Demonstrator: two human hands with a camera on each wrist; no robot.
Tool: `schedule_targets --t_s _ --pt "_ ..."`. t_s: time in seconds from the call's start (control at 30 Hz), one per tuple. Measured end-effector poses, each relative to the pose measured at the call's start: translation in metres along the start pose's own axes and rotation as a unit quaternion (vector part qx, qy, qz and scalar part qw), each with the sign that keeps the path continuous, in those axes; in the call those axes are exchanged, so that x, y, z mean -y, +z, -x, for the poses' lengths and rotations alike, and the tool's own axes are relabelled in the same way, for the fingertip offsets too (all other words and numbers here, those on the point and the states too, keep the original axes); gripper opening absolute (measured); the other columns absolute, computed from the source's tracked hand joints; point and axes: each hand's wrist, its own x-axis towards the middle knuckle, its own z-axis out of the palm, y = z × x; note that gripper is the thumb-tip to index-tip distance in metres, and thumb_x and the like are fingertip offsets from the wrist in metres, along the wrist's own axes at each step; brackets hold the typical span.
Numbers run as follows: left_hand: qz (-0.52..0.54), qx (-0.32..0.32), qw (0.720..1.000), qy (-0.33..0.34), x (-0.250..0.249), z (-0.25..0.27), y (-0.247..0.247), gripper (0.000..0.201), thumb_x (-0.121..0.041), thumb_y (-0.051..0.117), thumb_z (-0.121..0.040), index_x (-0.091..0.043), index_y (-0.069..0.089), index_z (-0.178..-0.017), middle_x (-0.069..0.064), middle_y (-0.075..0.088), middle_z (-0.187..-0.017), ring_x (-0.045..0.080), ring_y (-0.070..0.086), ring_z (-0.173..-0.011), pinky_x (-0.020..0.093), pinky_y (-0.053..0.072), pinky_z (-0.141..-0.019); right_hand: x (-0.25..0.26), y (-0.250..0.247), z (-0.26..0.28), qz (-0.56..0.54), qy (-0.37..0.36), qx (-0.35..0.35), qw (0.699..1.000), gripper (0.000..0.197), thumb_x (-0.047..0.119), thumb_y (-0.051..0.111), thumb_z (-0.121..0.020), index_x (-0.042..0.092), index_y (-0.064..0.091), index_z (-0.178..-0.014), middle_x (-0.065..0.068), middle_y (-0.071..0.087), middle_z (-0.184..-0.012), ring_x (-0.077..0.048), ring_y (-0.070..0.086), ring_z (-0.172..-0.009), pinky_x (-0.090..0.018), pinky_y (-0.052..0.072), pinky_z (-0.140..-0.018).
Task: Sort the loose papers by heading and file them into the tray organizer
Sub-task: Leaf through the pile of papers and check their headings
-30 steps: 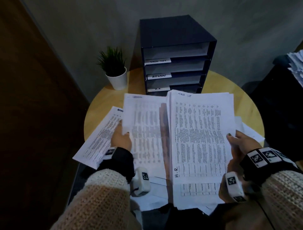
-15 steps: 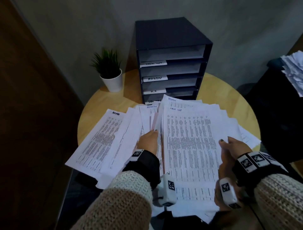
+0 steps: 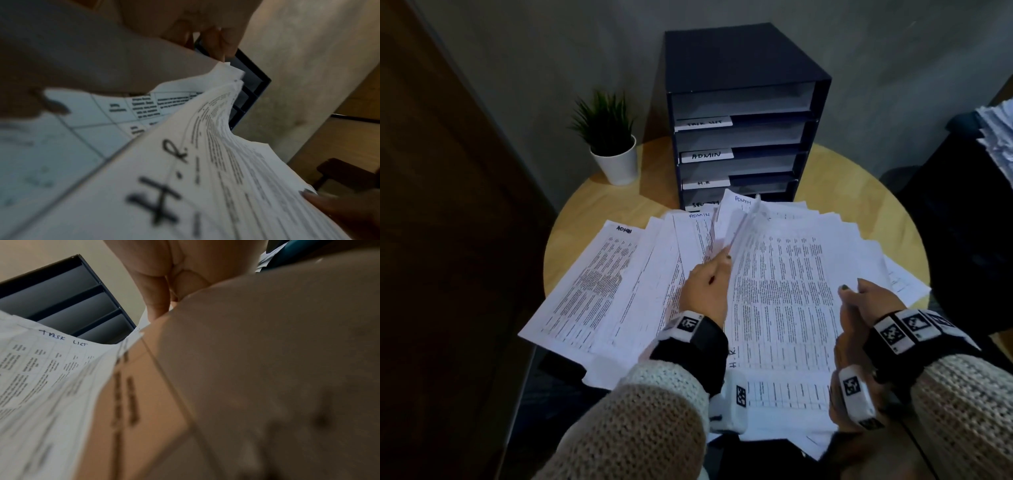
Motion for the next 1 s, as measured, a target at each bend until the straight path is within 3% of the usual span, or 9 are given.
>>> schedule_targets --t_s 0.07,0.13,0.23,0.33,0.5,0.57,0.67,0.83,1.0 --pt "0.024 -0.025 0.999 0.003 -0.002 0.003 0.004 0.034 -0.036 0.04 -0.1 -0.043 0.048 -0.132 -0.005 0.065 -0.118 -0.006 0.058 -0.103 0.007 0.039 -0.083 0.001 -0.001 0.001 -0.006 0.001 -0.004 1.0 0.027 0.026 0.047 -0.097 0.002 0.043 -0.084 -0.016 0.048 -0.079 -0.025 0.045 -0.082 -0.029 0.026 -0.071" --pt "0.053 -0.06 0.996 -0.034 -0.003 -0.002 -0.001 0.029 -0.027 0.039 -0.101 -0.035 0.049 -0.127 0.002 0.07 -0.099 -0.009 0.061 -0.083 0.005 0.04 -0.068 0.001 -0.002 0.004 -0.013 0.005 -0.004 1.0 0.026 0.025 0.047 -0.097 0.003 0.045 -0.083 -0.015 0.05 -0.08 -0.026 0.046 -0.084 -0.029 0.027 -0.072" --pt "-0.007 -0.046 0.995 -0.093 0.012 -0.014 -0.008 0.025 -0.02 0.051 -0.095 -0.016 0.063 -0.117 0.001 0.065 -0.109 0.015 0.061 -0.102 0.018 0.042 -0.081 0.003 -0.003 0.008 -0.02 0.007 -0.001 1.0 0.032 0.028 0.047 -0.097 -0.002 0.054 -0.107 -0.021 0.058 -0.107 -0.032 0.053 -0.099 -0.029 0.029 -0.077" --pt "-0.108 -0.051 0.984 -0.135 0.022 -0.018 -0.013 0.047 -0.041 0.059 -0.087 -0.023 0.054 -0.13 0.006 0.053 -0.133 0.023 0.055 -0.118 0.03 0.043 -0.1 0.006 -0.001 0.01 -0.027 0.0 -0.007 1.0 0.035 0.025 0.048 -0.096 -0.004 0.054 -0.115 -0.025 0.058 -0.118 -0.03 0.052 -0.092 -0.029 0.03 -0.076" --pt "0.012 -0.056 0.985 -0.16 0.013 -0.022 -0.017 0.061 -0.024 0.062 -0.09 -0.01 0.035 -0.144 0.009 0.046 -0.143 0.021 0.046 -0.129 0.022 0.034 -0.1 0.01 0.002 0.015 -0.055 -0.008 -0.027 0.998 0.033 0.023 0.046 -0.097 -0.001 0.053 -0.12 -0.022 0.058 -0.119 -0.03 0.051 -0.094 -0.033 0.036 -0.085" --pt "0.02 -0.054 0.989 -0.135 0.016 -0.021 -0.017 0.048 -0.019 0.061 -0.091 -0.01 0.048 -0.136 0.008 0.057 -0.131 0.019 0.056 -0.114 0.021 0.041 -0.089 0.014 0.004 0.018 -0.069 -0.003 -0.019 0.997 0.04 0.025 0.048 -0.096 -0.002 0.05 -0.125 -0.02 0.057 -0.121 -0.034 0.053 -0.109 -0.037 0.038 -0.094" --pt "-0.028 -0.038 0.997 -0.056 0.019 -0.015 -0.01 0.021 -0.018 0.058 -0.092 -0.022 0.071 -0.108 0.002 0.063 -0.095 0.024 0.062 -0.08 0.021 0.048 -0.07 0.012 0.006 0.016 -0.06 -0.001 0.013 0.998 0.046 0.033 0.056 -0.091 0.0 0.053 -0.123 -0.017 0.059 -0.121 -0.033 0.055 -0.111 -0.037 0.041 -0.09" --pt "-0.04 -0.001 0.999 -0.031 0.012 -0.007 -0.004 0.029 -0.011 0.049 -0.094 -0.024 0.071 -0.109 -0.005 0.068 -0.095 0.014 0.062 -0.079 0.016 0.047 -0.069 0.006 0.004 0.011 -0.042 0.008 0.03 0.999 0.028 0.034 0.061 -0.088 0.007 0.057 -0.088 -0.015 0.06 -0.095 -0.027 0.054 -0.085 -0.03 0.036 -0.065" --pt "-0.006 -0.021 1.0 -0.009 0.005 -0.005 -0.009 0.027 -0.01 0.04 -0.099 -0.016 0.064 -0.109 -0.002 0.063 -0.097 0.016 0.056 -0.088 0.019 0.04 -0.076 0.007 0.006 0.009 -0.044 0.006 0.017 0.999 0.042 0.032 0.063 -0.087 0.003 0.056 -0.116 -0.014 0.062 -0.11 -0.029 0.058 -0.098 -0.033 0.04 -0.079"
